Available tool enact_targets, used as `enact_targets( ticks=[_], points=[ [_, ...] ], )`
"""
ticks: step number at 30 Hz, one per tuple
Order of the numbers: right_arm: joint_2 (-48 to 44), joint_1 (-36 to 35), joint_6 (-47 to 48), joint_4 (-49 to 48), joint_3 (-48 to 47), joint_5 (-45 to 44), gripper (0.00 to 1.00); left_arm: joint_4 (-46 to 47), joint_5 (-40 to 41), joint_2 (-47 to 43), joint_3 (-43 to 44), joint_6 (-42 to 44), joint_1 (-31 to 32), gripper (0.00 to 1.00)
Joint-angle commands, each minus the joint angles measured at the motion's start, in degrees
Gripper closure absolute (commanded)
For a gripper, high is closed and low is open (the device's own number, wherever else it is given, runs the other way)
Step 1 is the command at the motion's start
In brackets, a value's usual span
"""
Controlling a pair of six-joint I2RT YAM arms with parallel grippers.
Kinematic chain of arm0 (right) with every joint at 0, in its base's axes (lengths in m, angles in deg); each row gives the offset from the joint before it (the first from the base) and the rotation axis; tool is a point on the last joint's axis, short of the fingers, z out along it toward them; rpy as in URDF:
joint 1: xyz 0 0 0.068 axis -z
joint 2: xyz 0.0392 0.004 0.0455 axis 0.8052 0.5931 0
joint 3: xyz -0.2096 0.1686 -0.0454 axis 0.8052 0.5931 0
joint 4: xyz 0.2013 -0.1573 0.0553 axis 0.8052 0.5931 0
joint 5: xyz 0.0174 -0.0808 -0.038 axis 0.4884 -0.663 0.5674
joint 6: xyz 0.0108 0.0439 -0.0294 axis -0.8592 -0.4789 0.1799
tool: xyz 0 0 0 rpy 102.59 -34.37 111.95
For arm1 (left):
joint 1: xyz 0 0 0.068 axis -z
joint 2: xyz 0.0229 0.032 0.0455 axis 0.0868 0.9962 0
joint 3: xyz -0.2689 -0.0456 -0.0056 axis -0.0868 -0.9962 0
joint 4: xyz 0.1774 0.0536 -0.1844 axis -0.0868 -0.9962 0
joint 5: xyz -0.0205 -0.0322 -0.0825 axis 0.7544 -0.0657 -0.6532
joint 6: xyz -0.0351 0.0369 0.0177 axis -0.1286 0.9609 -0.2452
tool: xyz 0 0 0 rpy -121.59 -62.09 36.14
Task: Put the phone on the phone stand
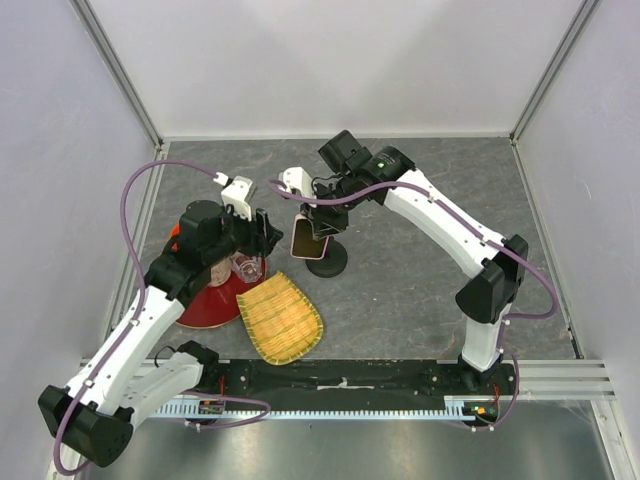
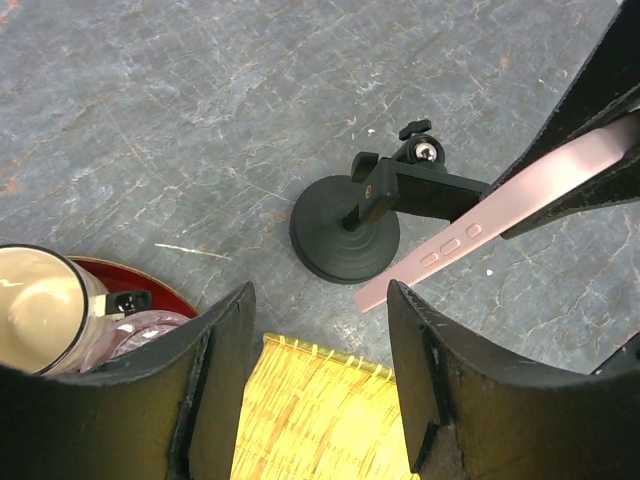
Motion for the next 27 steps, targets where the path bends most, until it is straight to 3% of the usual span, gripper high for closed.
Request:
enact_targets(
  ticks=[1,8,12,14,18,20,24,27],
  points=[
    [0.2,1.6,3.0,0.8,-3.1,4.2,1.0,3.2,-5.3,1.9,1.5,-2.3,-0.9,0.38],
    [1.9,2.4,3.9,3.2,-5.2,9.9,1.0,4.1,-8.7,4.8,4.1,-2.4,-1.4,0.38],
    [-1.4,2.3,1.7,3.2,-1.8,13.1,1.0,4.8,-15.1,9.3,5.3,-1.7,-1.3,0.41],
    [-5.6,2.3,-5.4,-1.3,0.7,10.9,1.0,5.7,-18.4,11.4,5.4,-0.5,-1.2,0.45],
    [-16.1,0.6,-15.6,-8.3,13.3,10.6,1.0,7.9,-14.8,11.2,3.8,3.0,0.2,0.45],
    [-23.1,-0.2,-22.0,-13.1,21.2,3.9,1.0,9.8,-13.1,10.7,2.4,3.9,1.9,0.45],
    [-31.7,-0.2,-32.5,-17.8,29.4,-18.8,1.0,13.9,-5.4,10.3,-0.1,6.0,6.6,0.46],
    [-37.5,-0.1,-37.7,-20.0,33.4,-23.2,1.0,16.8,-2.4,10.2,-2.6,7.0,8.2,0.51]
  ],
)
